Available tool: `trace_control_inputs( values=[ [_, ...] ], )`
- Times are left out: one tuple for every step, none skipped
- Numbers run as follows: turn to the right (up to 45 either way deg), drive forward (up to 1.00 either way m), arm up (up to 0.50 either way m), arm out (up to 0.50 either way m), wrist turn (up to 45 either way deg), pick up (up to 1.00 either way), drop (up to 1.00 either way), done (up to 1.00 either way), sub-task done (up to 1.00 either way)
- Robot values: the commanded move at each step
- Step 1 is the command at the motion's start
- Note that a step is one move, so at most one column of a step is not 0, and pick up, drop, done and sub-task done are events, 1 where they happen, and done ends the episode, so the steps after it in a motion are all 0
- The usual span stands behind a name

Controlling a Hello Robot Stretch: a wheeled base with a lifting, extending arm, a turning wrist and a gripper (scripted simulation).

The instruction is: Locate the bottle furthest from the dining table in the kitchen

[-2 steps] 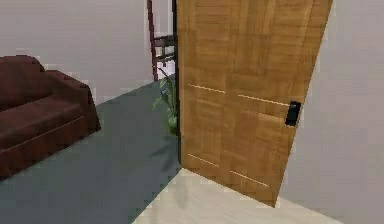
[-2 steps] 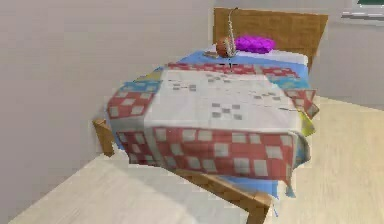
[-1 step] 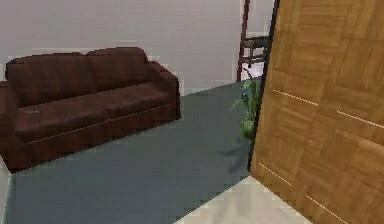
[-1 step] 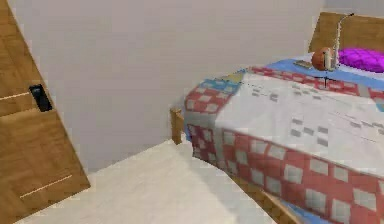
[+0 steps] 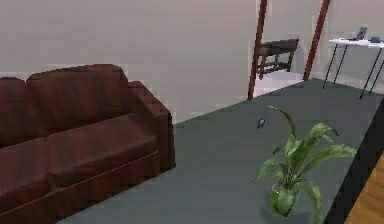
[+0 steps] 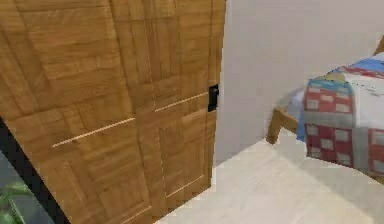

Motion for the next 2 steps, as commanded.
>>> trace_control_inputs(
  values=[
    [0.0, 1.0, 0.0, 0.0, 0.0, 0.0, 0.0, 0.0, 0.0],
    [-12.0, 0.0, 0.0, 0.0, 0.0, 0.0, 0.0, 0.0, 0.0]
  ],
)
